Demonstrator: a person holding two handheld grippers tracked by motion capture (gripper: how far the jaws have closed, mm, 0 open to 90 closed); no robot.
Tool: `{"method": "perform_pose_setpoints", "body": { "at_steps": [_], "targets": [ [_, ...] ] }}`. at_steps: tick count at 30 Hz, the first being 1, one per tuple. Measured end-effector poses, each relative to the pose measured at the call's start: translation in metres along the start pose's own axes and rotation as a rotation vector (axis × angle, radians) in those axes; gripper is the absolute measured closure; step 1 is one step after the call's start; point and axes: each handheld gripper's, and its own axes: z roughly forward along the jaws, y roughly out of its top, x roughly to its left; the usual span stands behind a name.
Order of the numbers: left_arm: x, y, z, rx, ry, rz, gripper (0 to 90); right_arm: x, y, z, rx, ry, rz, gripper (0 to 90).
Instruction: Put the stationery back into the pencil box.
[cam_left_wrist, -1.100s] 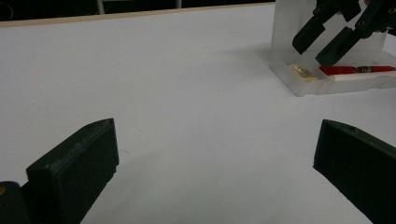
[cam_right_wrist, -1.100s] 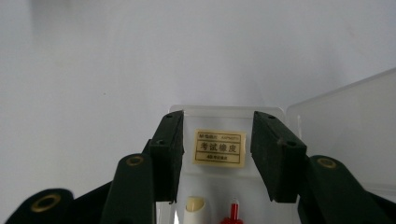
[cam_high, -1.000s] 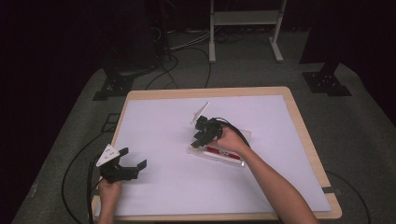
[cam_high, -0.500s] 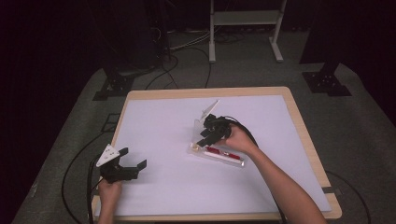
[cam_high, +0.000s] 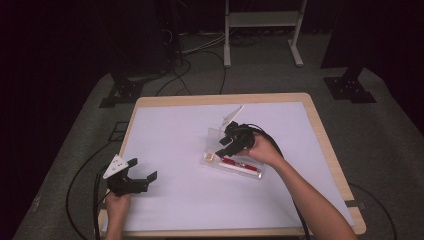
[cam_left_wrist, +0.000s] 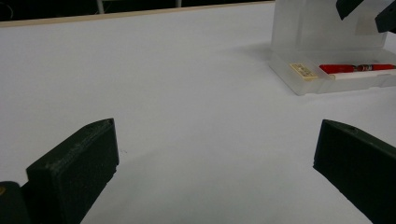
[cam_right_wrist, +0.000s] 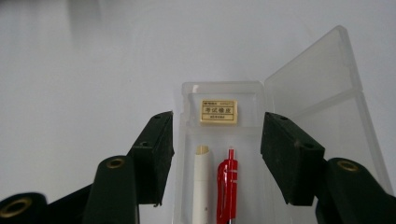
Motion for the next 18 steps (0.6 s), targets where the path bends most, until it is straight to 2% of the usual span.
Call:
{"method": "perform_pose_setpoints", "body": {
  "at_steps": [7,9,15,16,18],
  "targets": [
    [0.0,0.0,0.0,0.001,0.0,0.001,0.0,0.002,-0.006,-0.01,-0.005,-0.009,0.003,41.8],
    [0.0,0.0,0.0,0.001,-0.001,0.003,0.0,0.003,-0.007,-0.012,-0.011,-0.005,-0.001,46.5],
    [0.0,0.0,0.0,-0.001,-0.001,-0.001,0.0,0.003,-0.007,-0.013,-0.009,0.003,0.002,44.2],
    [0.0,0.0,0.0,0.0,-0.002,-0.001,0.0,0.003,-0.008,-0.013,-0.008,-0.003,-0.01,43.5],
    [0.0,0.0,0.0,0.001,-0.003,0.003,0.0,0.003,-0.011,-0.014,-0.014,0.001,0.001,43.1]
  ]
}}
